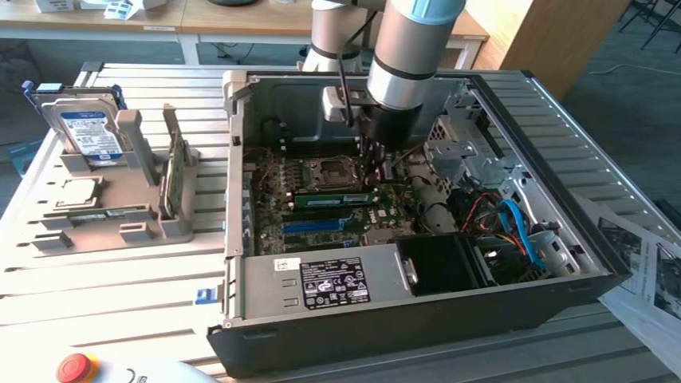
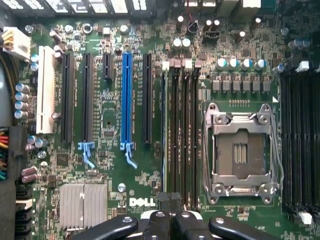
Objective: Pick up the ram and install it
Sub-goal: 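Press down the ram until it locks into place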
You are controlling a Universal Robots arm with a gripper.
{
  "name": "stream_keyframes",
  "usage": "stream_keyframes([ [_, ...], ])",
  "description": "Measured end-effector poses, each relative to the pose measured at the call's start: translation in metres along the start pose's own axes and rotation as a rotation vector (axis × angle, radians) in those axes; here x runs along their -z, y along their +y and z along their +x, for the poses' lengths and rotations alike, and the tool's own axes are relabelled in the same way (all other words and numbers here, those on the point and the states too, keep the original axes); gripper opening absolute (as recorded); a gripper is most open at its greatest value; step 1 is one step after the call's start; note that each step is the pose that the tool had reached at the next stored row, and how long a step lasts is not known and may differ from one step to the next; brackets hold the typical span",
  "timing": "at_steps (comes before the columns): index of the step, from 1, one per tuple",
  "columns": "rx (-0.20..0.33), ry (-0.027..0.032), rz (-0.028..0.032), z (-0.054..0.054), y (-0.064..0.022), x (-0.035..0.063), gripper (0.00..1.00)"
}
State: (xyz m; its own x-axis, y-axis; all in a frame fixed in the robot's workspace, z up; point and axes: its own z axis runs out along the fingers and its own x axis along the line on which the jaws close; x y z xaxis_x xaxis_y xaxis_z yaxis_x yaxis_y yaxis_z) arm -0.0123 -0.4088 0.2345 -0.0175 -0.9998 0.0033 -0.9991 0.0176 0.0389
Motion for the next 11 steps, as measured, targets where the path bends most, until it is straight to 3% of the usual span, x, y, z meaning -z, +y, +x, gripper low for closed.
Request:
stream_keyframes([
  [8, 0.0, 0.0, 0.0, -0.001, 0.0142, -0.0008, 0.1],
  [11, 0.0, 0.0001, 0.0, -0.002, 0.0233, -0.0011, 0.1],
])
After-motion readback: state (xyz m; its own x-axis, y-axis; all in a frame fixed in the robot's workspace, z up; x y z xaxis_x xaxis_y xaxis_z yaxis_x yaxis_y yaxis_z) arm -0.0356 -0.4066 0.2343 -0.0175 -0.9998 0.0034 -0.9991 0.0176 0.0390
